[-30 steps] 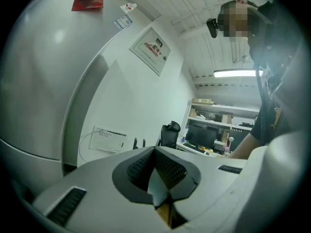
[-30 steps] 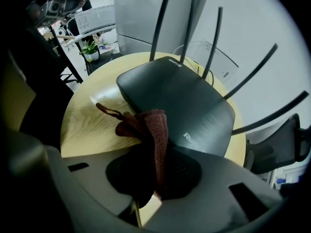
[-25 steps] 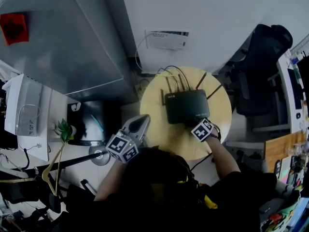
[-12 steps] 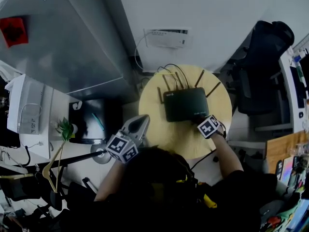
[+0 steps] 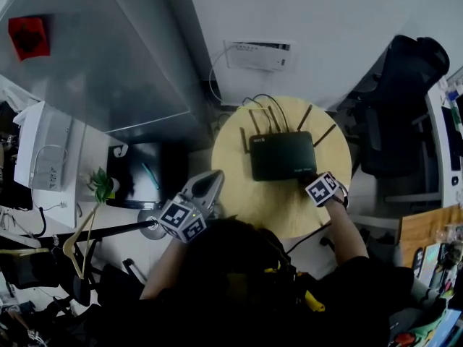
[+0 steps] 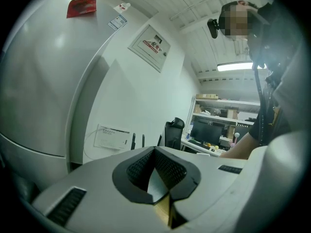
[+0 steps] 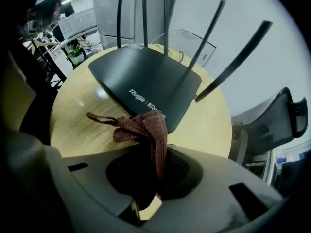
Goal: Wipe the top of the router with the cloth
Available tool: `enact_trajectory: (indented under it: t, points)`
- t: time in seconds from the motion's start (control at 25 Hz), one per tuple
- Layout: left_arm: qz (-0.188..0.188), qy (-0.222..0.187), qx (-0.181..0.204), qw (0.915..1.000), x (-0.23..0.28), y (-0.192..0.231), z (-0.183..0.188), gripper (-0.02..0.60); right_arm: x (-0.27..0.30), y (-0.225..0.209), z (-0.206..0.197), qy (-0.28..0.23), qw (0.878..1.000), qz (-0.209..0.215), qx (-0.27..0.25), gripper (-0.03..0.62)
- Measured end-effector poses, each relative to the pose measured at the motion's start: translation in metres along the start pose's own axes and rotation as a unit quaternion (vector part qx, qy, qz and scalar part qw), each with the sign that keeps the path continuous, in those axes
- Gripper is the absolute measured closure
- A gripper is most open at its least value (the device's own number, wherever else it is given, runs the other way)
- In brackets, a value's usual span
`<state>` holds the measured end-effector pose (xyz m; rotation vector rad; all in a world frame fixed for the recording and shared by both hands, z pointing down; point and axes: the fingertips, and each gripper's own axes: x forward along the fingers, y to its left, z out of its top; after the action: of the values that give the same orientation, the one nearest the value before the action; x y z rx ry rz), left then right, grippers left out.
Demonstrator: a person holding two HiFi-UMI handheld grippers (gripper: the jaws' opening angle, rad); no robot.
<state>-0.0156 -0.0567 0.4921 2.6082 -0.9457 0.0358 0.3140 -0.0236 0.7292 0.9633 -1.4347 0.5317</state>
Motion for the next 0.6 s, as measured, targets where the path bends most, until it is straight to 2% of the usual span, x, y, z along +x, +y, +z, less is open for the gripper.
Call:
enact_trajectory:
  t: [0.28,0.6]
  points:
    - [0.002,0.005,0.005,1.0,0.001,-0.006,-0.004,0.584,0.01,-0.009,-0.008,-0.004,1.0,0.002,0.006,0.53]
    - [0.002,0.012,0.008,0.9999,0.005,-0.016,-0.005,0.584,-0.006,-0.048,-0.018,-0.005,0.998,-0.041,0.049,0.53]
